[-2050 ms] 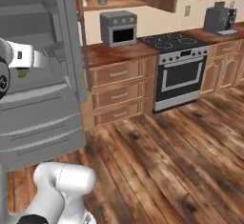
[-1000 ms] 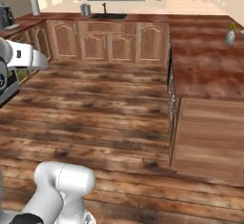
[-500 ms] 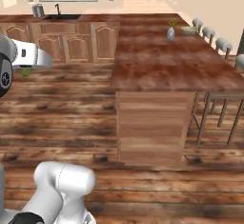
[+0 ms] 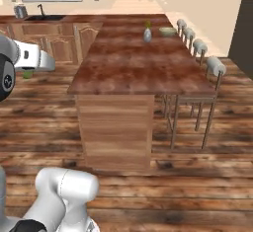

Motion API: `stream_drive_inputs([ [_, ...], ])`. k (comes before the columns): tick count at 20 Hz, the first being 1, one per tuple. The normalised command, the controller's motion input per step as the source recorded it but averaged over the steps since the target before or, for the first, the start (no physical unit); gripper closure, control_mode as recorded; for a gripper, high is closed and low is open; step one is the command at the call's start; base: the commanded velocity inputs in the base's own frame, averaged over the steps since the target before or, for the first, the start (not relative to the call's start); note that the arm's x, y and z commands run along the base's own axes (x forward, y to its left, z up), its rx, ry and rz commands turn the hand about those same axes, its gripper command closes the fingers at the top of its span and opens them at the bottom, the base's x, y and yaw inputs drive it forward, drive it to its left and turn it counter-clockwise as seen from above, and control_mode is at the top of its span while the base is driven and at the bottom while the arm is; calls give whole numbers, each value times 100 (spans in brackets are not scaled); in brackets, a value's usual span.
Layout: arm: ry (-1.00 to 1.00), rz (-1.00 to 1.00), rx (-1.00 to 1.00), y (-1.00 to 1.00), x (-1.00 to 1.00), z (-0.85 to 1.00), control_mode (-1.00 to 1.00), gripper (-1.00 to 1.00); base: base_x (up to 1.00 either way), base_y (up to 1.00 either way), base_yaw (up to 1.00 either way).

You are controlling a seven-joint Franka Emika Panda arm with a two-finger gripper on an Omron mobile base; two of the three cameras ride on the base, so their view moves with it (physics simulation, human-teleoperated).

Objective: There is a bowl on the dining counter. Grab a lemon wedge from the fridge and place it in the bowl. Then get the liquor bottle and glass cup from the cabinet and place them next to the bowl.

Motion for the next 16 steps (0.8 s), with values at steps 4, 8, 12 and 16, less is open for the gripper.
stream_drive_inputs([
  [4, 0, 0, 0, 0, 0, 0, 100, 100, 13, -100, 0],
  [8, 0, 0, 0, 0, 0, 0, 100, 100, 22, -100, 0],
  [12, 0, 0, 0, 0, 0, 0, 100, 100, 30, -100, 0],
  [16, 0, 0, 0, 0, 0, 0, 100, 100, 38, -100, 0],
])
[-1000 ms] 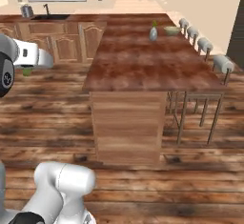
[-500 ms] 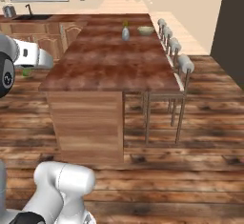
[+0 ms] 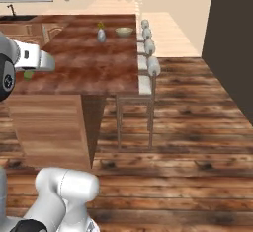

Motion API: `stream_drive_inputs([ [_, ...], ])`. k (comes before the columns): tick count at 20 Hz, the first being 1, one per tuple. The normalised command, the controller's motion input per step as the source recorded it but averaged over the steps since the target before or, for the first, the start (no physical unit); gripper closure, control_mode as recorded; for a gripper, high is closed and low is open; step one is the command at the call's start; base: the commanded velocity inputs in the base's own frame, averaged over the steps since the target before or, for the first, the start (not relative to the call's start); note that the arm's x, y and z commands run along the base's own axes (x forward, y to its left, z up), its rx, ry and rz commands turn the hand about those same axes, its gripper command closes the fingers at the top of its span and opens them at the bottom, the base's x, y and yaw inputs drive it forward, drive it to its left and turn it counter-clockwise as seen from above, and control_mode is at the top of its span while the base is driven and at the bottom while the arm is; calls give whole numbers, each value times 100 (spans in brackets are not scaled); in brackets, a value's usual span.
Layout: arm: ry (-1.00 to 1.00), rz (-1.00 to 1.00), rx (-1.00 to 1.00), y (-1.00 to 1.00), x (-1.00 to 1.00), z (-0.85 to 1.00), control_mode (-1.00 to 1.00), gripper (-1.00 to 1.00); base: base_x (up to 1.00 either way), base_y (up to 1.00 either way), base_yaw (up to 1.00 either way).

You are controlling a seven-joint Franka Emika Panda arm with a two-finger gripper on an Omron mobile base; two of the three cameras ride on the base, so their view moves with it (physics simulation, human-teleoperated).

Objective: There is a bowl on the dining counter. Grab a lemon wedge from the fridge and place it in the bowl. Then get the liquor bottle and glass cup from the cabinet and place them next to the bowl.

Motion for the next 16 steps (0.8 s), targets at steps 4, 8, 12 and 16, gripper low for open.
stream_drive_inputs([
  [4, 0, 0, 0, 0, 0, 0, 100, 100, 51, -100, 1],
  [8, 0, 0, 0, 0, 0, 0, 100, 100, 68, -100, 5],
  [12, 0, 0, 0, 0, 0, 0, 100, 100, 96, -100, 11],
  [16, 0, 0, 0, 0, 0, 0, 100, 100, 100, -100, 22],
])
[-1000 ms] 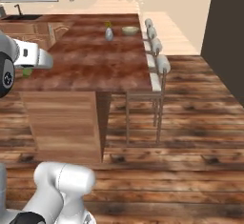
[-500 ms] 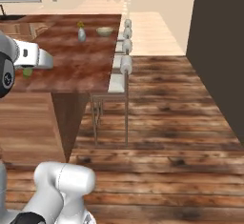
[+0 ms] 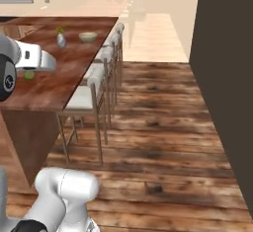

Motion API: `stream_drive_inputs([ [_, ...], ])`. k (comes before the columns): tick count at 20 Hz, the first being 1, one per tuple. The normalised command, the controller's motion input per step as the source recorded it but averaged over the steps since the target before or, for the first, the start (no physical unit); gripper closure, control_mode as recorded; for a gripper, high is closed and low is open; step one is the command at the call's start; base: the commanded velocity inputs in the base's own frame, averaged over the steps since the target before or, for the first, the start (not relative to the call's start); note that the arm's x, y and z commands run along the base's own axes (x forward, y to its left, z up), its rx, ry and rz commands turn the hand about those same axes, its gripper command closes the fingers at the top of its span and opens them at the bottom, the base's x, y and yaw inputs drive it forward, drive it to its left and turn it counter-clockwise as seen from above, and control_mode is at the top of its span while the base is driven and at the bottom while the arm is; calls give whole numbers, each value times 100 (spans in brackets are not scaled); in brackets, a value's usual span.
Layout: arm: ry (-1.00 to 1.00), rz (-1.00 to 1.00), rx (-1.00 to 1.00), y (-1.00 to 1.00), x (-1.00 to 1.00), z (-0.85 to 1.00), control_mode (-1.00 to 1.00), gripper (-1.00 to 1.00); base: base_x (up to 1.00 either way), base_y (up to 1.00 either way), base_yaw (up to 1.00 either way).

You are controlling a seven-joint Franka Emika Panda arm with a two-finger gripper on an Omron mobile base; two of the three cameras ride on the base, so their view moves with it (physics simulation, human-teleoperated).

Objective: There is a bowl on the dining counter. Grab a lemon wedge from the fridge and place it in the bowl. Then get the liquor bottle and glass cup from the cabinet and place them next to the bowl.

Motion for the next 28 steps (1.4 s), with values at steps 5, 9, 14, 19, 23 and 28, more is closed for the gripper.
stream_drive_inputs([
  [5, 0, 0, 0, 0, 0, 0, 100, 100, 100, -93, 30],
  [9, 0, 0, 0, 0, 0, 0, 100, 100, 100, -84, 36],
  [14, 0, 0, 0, 0, 0, 0, 100, 100, 100, -79, 38],
  [19, 0, 0, 0, 0, 0, 0, 100, 100, 99, -77, 39],
  [23, 0, 0, 0, 0, 0, 0, 100, 100, 90, -78, 41],
  [28, 0, 0, 0, 0, 0, 0, 100, 100, 83, -85, 39],
])
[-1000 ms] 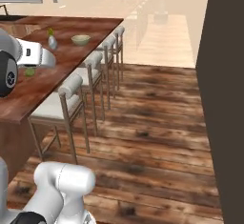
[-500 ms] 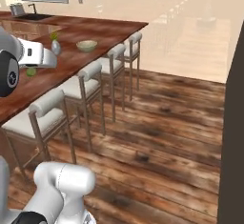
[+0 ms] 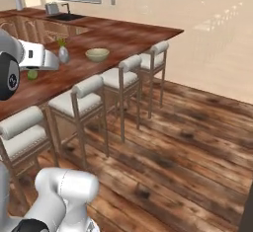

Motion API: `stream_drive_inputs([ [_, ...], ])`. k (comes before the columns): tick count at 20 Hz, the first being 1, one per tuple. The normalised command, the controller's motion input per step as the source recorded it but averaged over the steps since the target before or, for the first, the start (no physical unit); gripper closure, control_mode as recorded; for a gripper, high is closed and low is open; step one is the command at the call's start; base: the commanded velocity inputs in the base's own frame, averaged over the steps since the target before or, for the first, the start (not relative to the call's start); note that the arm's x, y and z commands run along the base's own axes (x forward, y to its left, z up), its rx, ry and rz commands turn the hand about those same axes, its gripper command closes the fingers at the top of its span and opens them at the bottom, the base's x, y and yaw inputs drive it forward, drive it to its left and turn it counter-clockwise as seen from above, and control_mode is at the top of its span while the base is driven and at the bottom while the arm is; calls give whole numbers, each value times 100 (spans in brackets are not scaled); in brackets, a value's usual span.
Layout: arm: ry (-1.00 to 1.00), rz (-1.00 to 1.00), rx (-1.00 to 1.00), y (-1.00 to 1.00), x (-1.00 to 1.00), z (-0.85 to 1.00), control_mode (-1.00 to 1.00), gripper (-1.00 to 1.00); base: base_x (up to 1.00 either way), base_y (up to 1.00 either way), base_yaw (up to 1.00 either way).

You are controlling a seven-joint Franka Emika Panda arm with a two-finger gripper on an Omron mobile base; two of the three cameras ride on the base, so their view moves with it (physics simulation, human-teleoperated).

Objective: There is a bowl on the dining counter. Grab a lemon wedge from the fridge and place it in the bowl. Then get the liquor bottle and glass cup from the cabinet and place them next to the bowl.

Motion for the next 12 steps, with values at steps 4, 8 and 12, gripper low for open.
stream_drive_inputs([
  [4, 0, 0, 0, 0, 0, 0, 100, 100, 83, -86, 39],
  [8, 0, 0, 0, 0, 0, 0, 100, 100, 80, -88, 39],
  [12, 0, 0, 0, 0, 0, 0, 100, 100, 79, -88, 38],
])
